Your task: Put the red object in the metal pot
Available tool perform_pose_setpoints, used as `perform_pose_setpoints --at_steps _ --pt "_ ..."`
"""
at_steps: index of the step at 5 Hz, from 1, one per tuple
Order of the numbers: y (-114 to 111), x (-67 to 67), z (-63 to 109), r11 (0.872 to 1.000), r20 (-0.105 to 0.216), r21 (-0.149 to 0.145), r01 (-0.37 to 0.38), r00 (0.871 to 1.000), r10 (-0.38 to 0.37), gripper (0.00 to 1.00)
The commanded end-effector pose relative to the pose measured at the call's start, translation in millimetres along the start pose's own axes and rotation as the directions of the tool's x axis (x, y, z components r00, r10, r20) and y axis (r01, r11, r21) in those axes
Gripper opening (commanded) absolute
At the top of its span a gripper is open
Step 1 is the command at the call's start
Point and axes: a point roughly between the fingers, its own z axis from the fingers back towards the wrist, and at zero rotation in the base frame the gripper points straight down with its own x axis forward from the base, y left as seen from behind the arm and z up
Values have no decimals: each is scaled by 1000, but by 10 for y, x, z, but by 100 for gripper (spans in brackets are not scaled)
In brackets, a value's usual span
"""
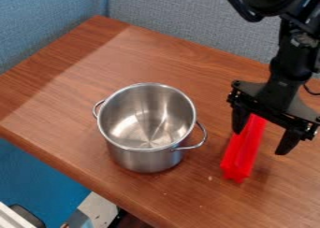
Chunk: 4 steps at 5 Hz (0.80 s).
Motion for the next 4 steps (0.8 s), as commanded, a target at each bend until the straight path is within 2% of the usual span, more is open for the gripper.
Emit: perform_pose_setpoints --at_steps 1,4 --pt "58 43 57 999 23 -6 -33 999 33 100" --pt "64 44 40 999 27 -14 -47 999 47 100"
